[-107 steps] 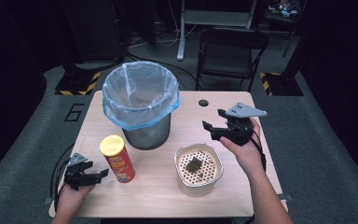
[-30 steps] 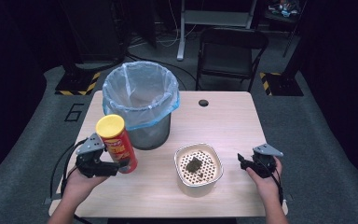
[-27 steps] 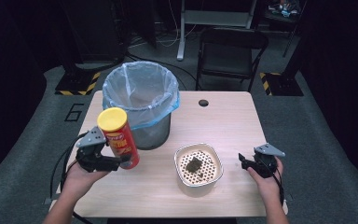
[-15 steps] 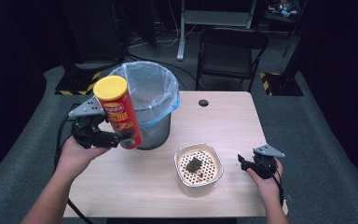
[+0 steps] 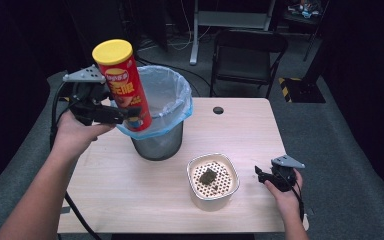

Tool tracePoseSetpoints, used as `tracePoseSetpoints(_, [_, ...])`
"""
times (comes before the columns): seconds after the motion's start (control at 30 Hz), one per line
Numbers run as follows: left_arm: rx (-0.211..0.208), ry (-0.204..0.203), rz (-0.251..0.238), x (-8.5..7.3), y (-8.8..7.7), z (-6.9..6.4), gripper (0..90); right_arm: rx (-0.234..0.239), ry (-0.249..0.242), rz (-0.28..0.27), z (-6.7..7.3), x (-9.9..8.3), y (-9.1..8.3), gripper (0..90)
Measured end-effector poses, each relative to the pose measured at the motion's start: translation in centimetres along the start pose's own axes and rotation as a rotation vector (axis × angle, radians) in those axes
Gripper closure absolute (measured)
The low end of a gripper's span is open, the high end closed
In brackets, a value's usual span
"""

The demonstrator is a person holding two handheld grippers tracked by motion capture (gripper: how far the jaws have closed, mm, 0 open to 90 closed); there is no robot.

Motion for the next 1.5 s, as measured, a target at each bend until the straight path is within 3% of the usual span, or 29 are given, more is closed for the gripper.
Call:
tracePoseSetpoints(0.33, [0.042,-0.027,-0.003,2.5,1.1,2.2,23.7,0.004,0.001,0.015,0.0,-0.2,0.3,28.6])
tracePoseSetpoints(0.53, [0.063,-0.044,0.005,2.9,2.4,3.0,23.7,0.012,-0.002,0.023,0.1,-0.3,0.4,28.7])
tracePoseSetpoints(0.7, [0.081,-0.057,0.002,2.8,3.8,3.4,23.7,0.013,-0.001,0.029,0.2,-0.4,0.5,28.7])
tracePoseSetpoints(1.0, [0.14,-0.096,0.003,2.5,6.8,5.4,23.7,0.02,-0.016,0.035,0.1,-0.5,0.8,28.6])
tracePoseSetpoints(1.13, [0.165,-0.151,0.014,1.6,8.5,6.6,23.7,0.018,-0.007,0.037,0.2,-0.5,0.9,28.7])
tracePoseSetpoints(1.37, [0.218,-0.169,0.045,0.5,10.2,7.9,23.7,0.032,-0.019,0.047,0.3,-0.6,1.0,28.9])
tracePoseSetpoints(1.5, [0.223,-0.172,0.049,0.2,10.8,8.6,23.7,0.037,-0.027,0.047,0.4,-0.6,1.2,29.0])
Point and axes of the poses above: each handheld gripper's, and its own axes: y roughly forward along the jaws, x roughly out of its top, z roughly to its left, the point moved 4 cm from there along y, roughly forward along the jaws, and after that the axes turned 2 degrees about -y, right-handed, at the moved point
